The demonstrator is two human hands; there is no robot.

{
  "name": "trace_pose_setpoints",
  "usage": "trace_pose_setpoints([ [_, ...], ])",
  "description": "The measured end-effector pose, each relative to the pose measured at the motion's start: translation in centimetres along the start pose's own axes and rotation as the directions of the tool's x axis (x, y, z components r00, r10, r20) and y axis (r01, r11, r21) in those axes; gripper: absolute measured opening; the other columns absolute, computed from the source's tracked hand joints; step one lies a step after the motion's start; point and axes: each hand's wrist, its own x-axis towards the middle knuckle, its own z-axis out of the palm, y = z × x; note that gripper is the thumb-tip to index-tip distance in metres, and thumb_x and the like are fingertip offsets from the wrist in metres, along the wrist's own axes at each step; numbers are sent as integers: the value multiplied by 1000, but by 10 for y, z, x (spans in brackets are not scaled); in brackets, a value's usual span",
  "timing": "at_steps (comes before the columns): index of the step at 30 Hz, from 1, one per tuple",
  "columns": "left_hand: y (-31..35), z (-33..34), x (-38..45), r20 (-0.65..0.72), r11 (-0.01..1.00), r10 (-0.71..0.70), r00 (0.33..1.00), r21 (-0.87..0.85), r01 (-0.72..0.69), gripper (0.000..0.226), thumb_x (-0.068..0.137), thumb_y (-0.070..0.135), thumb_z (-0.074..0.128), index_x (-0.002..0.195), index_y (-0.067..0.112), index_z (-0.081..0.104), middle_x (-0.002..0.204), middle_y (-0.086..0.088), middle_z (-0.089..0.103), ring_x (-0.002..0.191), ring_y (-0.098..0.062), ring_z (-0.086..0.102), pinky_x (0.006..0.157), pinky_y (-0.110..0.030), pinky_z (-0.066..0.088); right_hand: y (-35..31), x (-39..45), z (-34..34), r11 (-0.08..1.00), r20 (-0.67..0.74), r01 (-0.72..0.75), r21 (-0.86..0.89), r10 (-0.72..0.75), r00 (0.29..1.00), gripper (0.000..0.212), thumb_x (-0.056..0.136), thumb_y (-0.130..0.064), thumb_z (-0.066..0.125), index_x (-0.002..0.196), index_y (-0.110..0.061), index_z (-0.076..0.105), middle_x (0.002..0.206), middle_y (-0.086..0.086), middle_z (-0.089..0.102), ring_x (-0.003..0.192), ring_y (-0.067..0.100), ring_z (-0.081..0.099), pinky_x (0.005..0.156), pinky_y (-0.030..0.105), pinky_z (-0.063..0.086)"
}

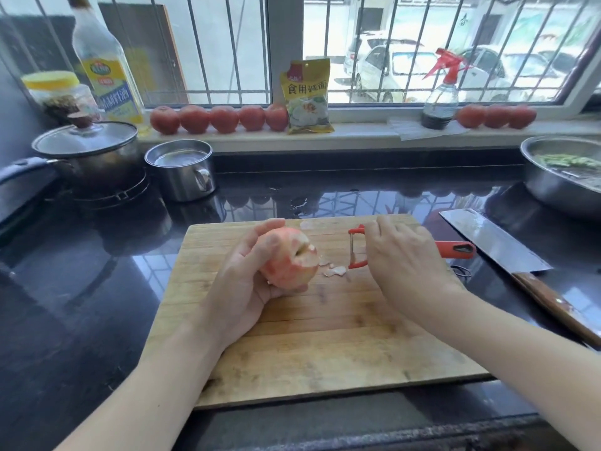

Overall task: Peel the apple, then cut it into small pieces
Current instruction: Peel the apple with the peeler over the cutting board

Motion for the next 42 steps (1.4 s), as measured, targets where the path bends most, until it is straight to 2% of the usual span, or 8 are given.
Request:
trace_pose_setpoints([
  [6,0,3,1,14,999,17,1000,51,-17,47,98,49,53,126,12,61,116,-17,72,93,-30,72,62,-40,63,5,-8,6,997,11,51,-49,-51,999,45,83,-4,21,117,-16,49,109,4,56,99,28,52,88,42,43],
  [9,1,4,0,-13,999,0,1000,47,1,55,96,50,48,131,9,61,117,-18,71,94,-30,71,61,-40,63,7,-10,5,996,-66,89,-25,-91,994,33,85,2,41,109,-16,52,101,2,57,94,27,51,86,43,43],
  [13,1,5,1,-26,997,-2,1000,76,4,54,97,52,55,132,11,62,123,-17,71,104,-31,71,70,-42,63,-7,-15,-13,987,-231,128,92,-104,967,26,81,4,52,100,-13,53,88,3,53,79,25,48,73,39,42],
  [17,-1,5,0,-12,994,25,1000,107,-24,71,77,58,82,129,15,61,123,-12,69,107,-32,71,78,-46,62,-33,-17,-28,986,-166,20,168,9,986,30,70,2,60,94,-14,53,76,2,51,60,23,52,50,31,31],
  [21,-1,4,-2,34,994,58,998,94,-61,65,77,43,83,127,17,50,118,-9,73,110,-41,70,94,-58,56,-49,-17,-38,989,-138,-27,144,47,989,27,65,-2,34,83,-13,52,66,1,35,39,24,50,44,20,8],
  [26,0,6,-4,102,994,80,991,61,-87,45,85,25,72,121,22,45,108,-10,73,99,-28,70,96,-54,52,-50,-17,-49,992,-92,64,107,-54,994,35,70,-6,13,95,-17,35,80,0,36,59,21,57,43,27,16],
  [34,-4,-3,0,154,997,73,985,26,-78,47,77,15,76,117,27,54,126,-27,61,106,-37,64,91,-52,53,-50,-13,-54,984,-47,39,172,-31,998,27,88,-5,47,97,-17,25,88,-1,38,66,23,43,55,32,38],
  [42,-6,-6,1,109,994,88,990,61,-95,47,77,11,79,116,25,57,123,-17,57,104,-34,61,98,-64,44,-54,-17,-46,994,-5,28,107,-28,1000,28,78,-6,59,87,-16,35,73,0,40,57,24,61,44,26,21],
])
